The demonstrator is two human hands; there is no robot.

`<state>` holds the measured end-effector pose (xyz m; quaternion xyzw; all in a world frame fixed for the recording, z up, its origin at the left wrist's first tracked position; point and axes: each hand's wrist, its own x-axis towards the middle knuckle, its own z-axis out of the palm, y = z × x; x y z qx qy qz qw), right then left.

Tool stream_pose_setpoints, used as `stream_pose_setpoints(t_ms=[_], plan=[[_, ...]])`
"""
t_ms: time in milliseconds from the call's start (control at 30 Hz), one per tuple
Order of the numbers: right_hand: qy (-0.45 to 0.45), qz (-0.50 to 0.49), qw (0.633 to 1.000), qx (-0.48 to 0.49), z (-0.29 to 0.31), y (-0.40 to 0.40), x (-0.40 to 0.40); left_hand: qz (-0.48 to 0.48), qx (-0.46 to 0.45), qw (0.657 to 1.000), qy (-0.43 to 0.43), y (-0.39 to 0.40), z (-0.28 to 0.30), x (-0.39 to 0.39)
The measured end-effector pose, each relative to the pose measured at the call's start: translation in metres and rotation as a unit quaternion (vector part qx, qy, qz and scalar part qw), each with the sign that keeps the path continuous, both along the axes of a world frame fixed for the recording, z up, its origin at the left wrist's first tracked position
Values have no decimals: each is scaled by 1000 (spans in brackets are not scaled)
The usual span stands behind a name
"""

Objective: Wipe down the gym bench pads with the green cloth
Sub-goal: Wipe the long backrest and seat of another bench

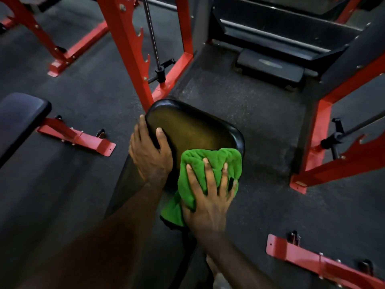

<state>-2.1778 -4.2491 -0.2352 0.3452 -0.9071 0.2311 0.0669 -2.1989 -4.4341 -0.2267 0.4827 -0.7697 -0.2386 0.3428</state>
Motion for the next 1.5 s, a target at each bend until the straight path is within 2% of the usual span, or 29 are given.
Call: stream_pose_setpoints(t_ms=[67,133,233,300,333,400,500,567,667,833,900,933,1000,1067,1100,1133,1167,1267,1333,1367,1400,1500], plan=[[26,37,999,30,3,7,-16,5,4,1000,-6,0,-1,1],[16,31,999,6,13,7,-31,3,9,1000,-5,0,0,0],[-38,-60,989,-127,15,-5,-22,5,2,1000,-1,-1,-2,3],[-65,-129,978,-148,11,-13,4,-1,2,1000,4,-1,-1,2],[-67,-128,980,-134,7,-13,17,-1,6,1000,7,-1,0,1],[-57,-63,993,-79,-4,0,30,1,8,1000,7,-1,0,0],[7,58,997,42,-8,22,6,3,7,1000,6,0,-2,0],[37,84,992,91,1,19,-10,3,5,1000,5,0,-1,1],[16,60,993,99,15,6,-13,6,15,1000,17,0,-2,1],[19,65,997,44,30,-35,-40,4,18,999,46,-2,-1,0],[33,63,996,62,33,-44,-38,-10,59,993,103,-3,5,2],[49,92,991,85,30,-41,-34,-22,80,985,152,-4,7,9],[95,224,960,138,19,-25,-25,-17,84,972,219,-3,3,35],[146,375,894,197,19,-15,-32,52,71,978,190,5,-16,74],[169,422,865,212,24,-19,-44,95,79,980,156,12,-29,95],[191,437,852,214,32,-28,-57,133,95,979,122,19,-41,114],[204,424,858,207,38,-43,-68,163,108,976,96,26,-54,130],[165,269,933,175,50,-84,-78,183,125,974,38,37,-76,148],[140,213,953,167,43,-92,-50,190,112,975,30,37,-78,146],[140,238,944,180,34,-88,-32,199,104,974,36,37,-77,144],[152,301,921,196,25,-80,-18,207,98,972,46,36,-76,143],[179,497,818,231,21,-75,-19,205,94,971,86,38,-79,147]])
